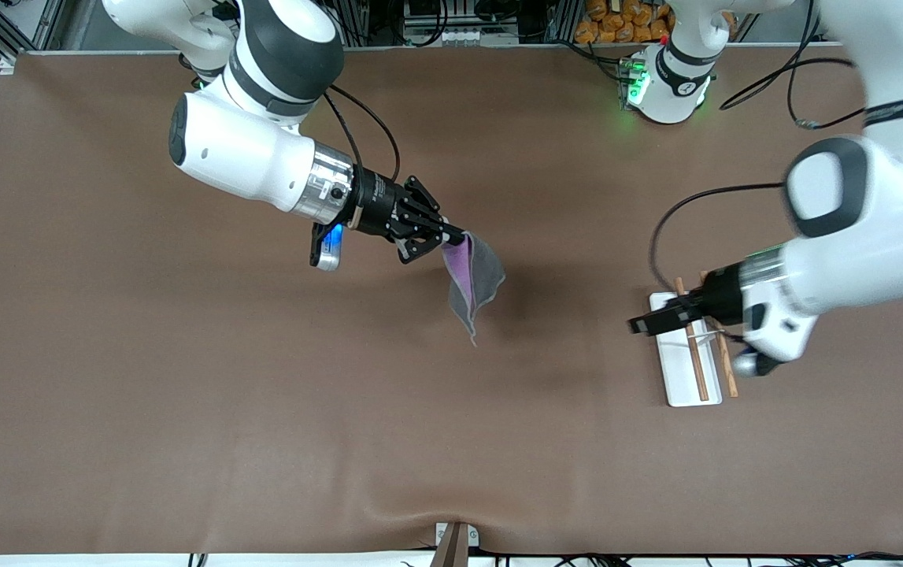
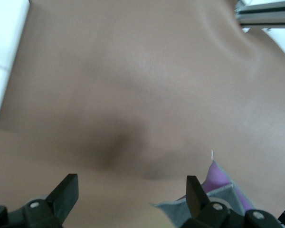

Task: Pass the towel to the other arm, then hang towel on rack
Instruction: 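Hold the towel up while the left gripper reaches and grasps it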

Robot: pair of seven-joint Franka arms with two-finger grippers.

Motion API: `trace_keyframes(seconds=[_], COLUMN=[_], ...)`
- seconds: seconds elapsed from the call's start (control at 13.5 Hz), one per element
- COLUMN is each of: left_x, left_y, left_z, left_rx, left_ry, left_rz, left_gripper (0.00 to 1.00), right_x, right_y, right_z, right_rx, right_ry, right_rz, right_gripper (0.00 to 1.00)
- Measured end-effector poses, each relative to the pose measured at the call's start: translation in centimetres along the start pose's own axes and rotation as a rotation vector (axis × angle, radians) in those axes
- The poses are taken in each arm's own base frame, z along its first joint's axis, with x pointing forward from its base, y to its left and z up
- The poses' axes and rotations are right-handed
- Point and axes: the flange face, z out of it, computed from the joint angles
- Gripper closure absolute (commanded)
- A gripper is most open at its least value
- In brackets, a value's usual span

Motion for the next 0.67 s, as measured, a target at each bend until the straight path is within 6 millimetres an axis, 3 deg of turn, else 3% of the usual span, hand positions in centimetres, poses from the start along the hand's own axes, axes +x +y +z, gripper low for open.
trace_keyframes(seconds=[0.22,0.52,0.67], left_x=[-0.6,-3.5,-4.1], left_y=[0.9,3.1,3.7], left_z=[5.2,12.5,14.9], left_rx=[0.041,0.081,0.072], left_ry=[-0.060,-0.169,-0.197], left_rz=[-0.147,-0.360,-0.436], left_gripper=[0.00,0.00,0.00], right_x=[-0.2,-0.6,-0.7], right_y=[0.0,-0.2,-0.2], right_z=[0.0,-0.3,-0.3], right_rx=[0.001,0.006,0.007], right_ry=[-0.002,-0.008,-0.008], right_rz=[0.002,0.000,0.000], right_gripper=[1.00,1.00,1.00])
